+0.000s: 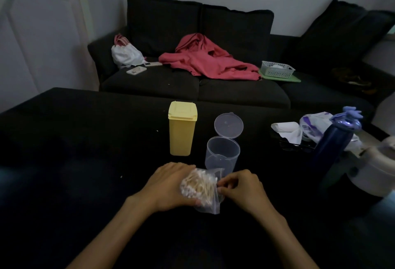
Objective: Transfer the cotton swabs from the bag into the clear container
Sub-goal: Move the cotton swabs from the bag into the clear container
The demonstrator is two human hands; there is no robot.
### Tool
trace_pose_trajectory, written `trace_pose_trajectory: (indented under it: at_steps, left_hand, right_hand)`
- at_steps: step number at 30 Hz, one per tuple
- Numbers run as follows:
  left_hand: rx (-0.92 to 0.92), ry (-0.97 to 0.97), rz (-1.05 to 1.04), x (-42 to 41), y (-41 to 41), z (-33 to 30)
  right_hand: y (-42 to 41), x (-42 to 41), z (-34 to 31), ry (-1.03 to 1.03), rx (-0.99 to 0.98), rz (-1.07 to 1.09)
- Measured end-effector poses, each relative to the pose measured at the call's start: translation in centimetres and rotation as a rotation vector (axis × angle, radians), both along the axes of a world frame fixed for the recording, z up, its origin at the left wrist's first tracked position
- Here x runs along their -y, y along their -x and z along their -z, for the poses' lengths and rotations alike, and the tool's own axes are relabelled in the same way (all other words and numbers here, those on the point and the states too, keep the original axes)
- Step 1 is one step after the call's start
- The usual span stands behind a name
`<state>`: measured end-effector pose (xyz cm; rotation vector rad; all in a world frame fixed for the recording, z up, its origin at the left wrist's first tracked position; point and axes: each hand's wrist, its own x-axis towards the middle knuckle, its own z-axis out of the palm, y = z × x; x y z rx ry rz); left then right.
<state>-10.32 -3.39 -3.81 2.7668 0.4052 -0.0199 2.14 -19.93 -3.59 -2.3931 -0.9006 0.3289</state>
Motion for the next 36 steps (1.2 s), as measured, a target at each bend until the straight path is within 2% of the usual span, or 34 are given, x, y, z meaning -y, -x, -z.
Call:
trace_pose_trajectory:
  at_steps: [4,7,11,15,17,22,25,28,36]
  left_hand:
    - [-0.039,-0.113,-0.002,0.2,0.3,-0.2]
    - [-0.083,-0.050,0.040,0.2,1.4,-0.8]
    - [-0.008,0.034,0.028,0.3,2.1,-1.6]
    - [0.065,0.024,-0.019,0.1,2.4,-0.7]
    - [0.123,0.013,-0.052,0.0,2.6,-0.3]
    - [0.300,0.034,-0.169,0.0,2.4,0.0]
    - [0.299,0.035,-0.164,0.6,2.2,-0.1]
    - [0.293,0.042,-0.124,1.2,2.3,0.0]
    - [0.304,0.041,-0.122,1.5,2.2,0.4]
  right_hand:
    - [-0.3,-0.3,0.1,0.088,-0.207,0.005]
    - [-0.3,-0.6,0.6,0.145,-0.268,-0.002]
    - [-0.1,-1.4,0.5,0.113,-0.358,0.023]
    - [0.8,-1.8,0.9,0.172,-0.403,-0.077]
    - [1.1,-2.3,1.7,0.091,-0.400,-0.060]
    - [1.0,-2.8,1.5,-0.266,-0.382,0.086]
    - [0.8,-2.7,1.5,-0.137,-0.316,0.025]
    - [1.1,-2.7,1.6,0.014,-0.380,-0.062]
    - [1.0,-3.0,1.8,0.034,-0.379,-0.073]
